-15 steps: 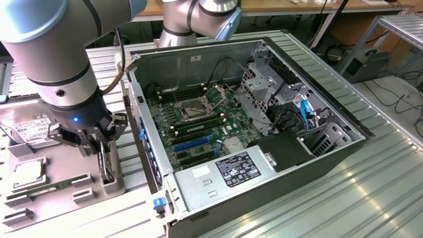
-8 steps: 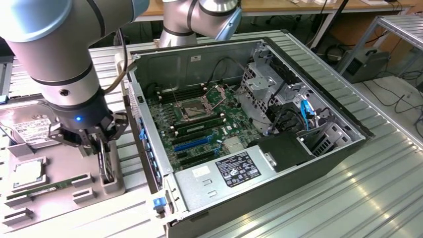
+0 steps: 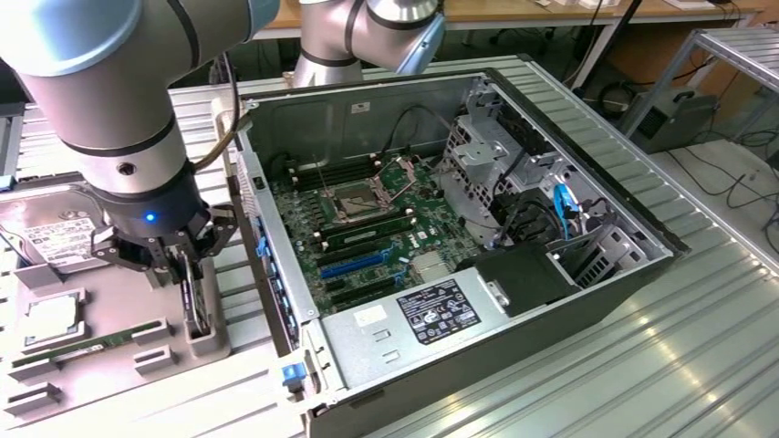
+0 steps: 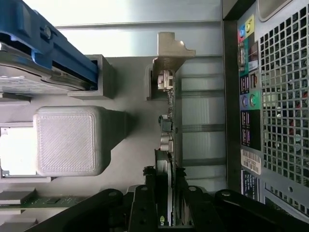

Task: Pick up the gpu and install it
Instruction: 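Pick up the gpu and move the gpu toward the slot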

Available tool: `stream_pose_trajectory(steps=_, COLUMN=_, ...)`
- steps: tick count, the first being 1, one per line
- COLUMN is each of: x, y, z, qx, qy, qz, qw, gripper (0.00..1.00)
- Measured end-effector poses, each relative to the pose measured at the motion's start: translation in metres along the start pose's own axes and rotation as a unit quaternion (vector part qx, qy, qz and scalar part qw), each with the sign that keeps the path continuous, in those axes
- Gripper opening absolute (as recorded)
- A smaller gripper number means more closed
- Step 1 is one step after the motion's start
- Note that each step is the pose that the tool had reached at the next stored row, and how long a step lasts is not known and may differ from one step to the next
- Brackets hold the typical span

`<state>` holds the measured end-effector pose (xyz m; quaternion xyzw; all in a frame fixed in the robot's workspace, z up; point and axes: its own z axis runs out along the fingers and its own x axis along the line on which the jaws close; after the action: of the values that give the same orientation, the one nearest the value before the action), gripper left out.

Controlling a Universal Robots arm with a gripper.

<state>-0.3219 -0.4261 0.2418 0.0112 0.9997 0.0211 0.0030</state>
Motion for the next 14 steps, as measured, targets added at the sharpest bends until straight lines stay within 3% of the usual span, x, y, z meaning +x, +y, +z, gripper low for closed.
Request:
stream_pose_trajectory(steps=3, x=-0.001, y=0.0001, z=-0.001, qx=0.0, qy=0.0041, qz=-0.01, qw=0.9999, gripper=0.26)
stream_pose_trajectory(steps=9, x=-0.001, y=0.0003, z=-0.007, qx=0.0001, qy=0.008, qz=-0.012, qw=0.9999, gripper=0.26)
stream_pose_trajectory(steps=11, x=-0.001, y=0.0006, z=-0.0121, qx=0.0001, qy=0.009, qz=-0.013, qw=0.9999, gripper=0.26)
stream_pose_trajectory(steps=14, x=-0.001, y=0.0013, z=-0.029, qx=0.0001, qy=0.0099, qz=-0.013, qw=0.9999, gripper=0.26)
